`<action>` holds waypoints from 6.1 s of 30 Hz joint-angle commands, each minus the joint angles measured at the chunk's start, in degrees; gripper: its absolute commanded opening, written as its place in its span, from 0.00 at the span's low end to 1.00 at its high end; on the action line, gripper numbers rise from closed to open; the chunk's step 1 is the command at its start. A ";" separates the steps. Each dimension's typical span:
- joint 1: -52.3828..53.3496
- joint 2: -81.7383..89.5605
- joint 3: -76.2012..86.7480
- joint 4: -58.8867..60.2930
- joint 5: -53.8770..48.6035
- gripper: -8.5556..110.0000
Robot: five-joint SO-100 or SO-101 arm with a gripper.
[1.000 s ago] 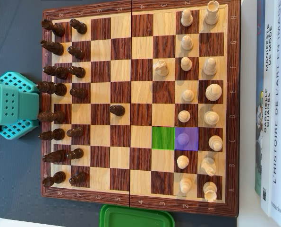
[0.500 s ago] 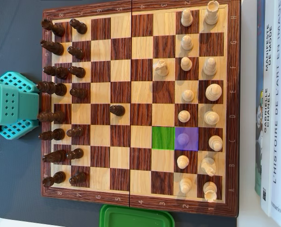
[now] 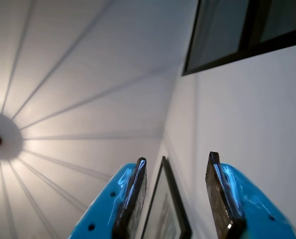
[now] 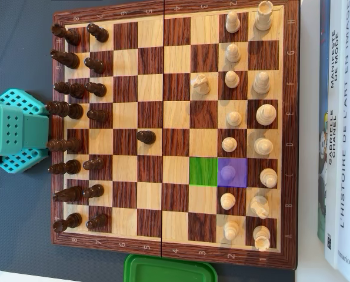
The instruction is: Play chess
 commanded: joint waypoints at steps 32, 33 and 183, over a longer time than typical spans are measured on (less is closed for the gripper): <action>0.44 -0.88 -28.65 98.79 -0.88 0.22; 0.26 -1.05 -29.62 103.62 -0.88 0.22; 6.94 -134.91 -129.11 185.10 -0.88 0.17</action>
